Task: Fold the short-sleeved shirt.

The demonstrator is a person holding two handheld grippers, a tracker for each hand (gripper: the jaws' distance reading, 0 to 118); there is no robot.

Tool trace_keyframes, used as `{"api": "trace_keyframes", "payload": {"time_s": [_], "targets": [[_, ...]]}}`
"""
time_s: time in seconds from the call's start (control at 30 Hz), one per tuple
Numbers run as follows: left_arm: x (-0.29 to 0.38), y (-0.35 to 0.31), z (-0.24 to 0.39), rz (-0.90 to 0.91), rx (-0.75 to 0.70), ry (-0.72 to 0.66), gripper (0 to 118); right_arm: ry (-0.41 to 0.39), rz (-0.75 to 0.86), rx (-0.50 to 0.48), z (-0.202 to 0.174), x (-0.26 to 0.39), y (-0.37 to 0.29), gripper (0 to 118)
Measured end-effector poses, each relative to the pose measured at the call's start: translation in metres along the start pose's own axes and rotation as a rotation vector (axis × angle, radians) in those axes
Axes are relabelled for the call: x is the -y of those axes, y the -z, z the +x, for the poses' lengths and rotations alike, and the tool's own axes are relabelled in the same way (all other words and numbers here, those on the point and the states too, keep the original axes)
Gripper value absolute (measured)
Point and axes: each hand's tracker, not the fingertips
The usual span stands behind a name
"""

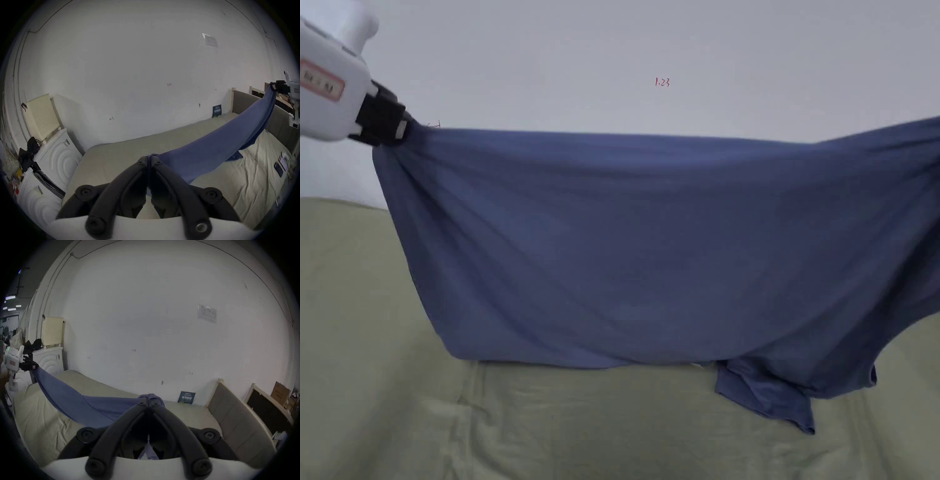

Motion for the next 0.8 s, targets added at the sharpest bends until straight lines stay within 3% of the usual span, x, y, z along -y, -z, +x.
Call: {"api": "trace_keyframes", "payload": {"time_s": [0.33,0.5,0.8], "targets": [[0.096,-0.069,0.011,-0.086,0.089,-0.011,2,0.051,-0.084,-0.044,-0.019,0.080,-0.099,0],[0.156,-0.103,0.022,-0.140,0.116,-0.028,2,0.038,-0.102,-0.059,-0.042,0.116,-0.148,0],[0.255,-0.141,0.049,-0.211,0.131,-0.070,2,0.140,-0.197,-0.073,-0.063,0.216,-0.217,0]]}}
